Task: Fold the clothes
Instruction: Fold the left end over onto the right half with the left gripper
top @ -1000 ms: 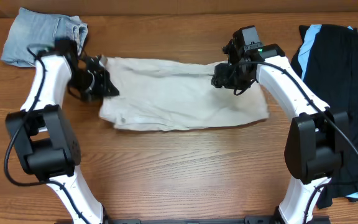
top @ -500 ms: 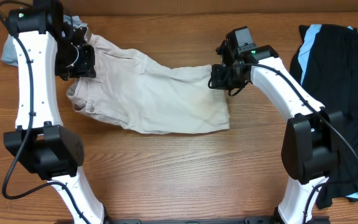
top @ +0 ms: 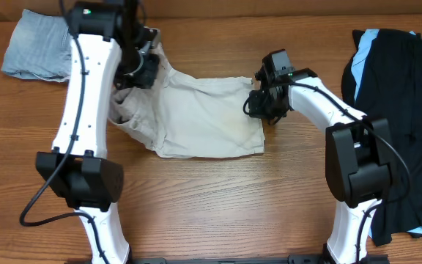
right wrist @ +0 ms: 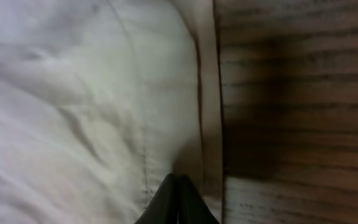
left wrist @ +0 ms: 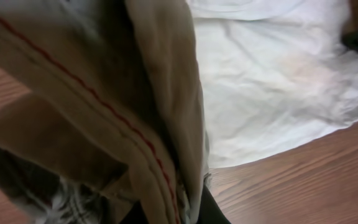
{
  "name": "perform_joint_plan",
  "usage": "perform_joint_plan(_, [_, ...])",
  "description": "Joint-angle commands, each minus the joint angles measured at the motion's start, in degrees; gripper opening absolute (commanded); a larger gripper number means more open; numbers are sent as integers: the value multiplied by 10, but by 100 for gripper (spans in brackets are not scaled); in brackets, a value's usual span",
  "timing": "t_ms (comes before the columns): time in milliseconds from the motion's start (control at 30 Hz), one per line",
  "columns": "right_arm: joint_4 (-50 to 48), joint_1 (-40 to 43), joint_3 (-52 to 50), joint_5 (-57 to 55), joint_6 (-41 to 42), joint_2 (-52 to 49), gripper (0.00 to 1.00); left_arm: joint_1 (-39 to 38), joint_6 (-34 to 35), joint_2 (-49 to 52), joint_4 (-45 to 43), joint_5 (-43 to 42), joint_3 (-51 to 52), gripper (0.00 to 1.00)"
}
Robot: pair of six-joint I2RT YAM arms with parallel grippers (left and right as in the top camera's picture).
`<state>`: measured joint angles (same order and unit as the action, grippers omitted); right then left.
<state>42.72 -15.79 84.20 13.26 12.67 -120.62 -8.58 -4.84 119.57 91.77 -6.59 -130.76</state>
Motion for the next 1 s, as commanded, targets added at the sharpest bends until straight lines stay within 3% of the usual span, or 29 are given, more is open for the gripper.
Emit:
perform_joint_plan(0, [-22,1,-27,-8,11,0,4,-43,33,-21,-17,-36,-17,4])
perform_joint_plan(133, [-35,2,-45,-10,11,-1,4,-83,58,-21,-45,-90,-17,4])
perform_joint_plan(367, [-35,2,-51,-7,21,-1,4,-169,118,-11,-90,-95,-15,6])
perform_joint_plan(667, [-37,2,-50,5,24,-1,4,-205,189,96,-163,-101,-13,4])
perform_joint_plan(800, [-35,24,-24,87,23,19,4,-210,212,158,-182,-139,-13,4])
perform_joint_plan(967, [-33,102,31,203,24,120,4,-213,212,202,-220,-202,-13,7])
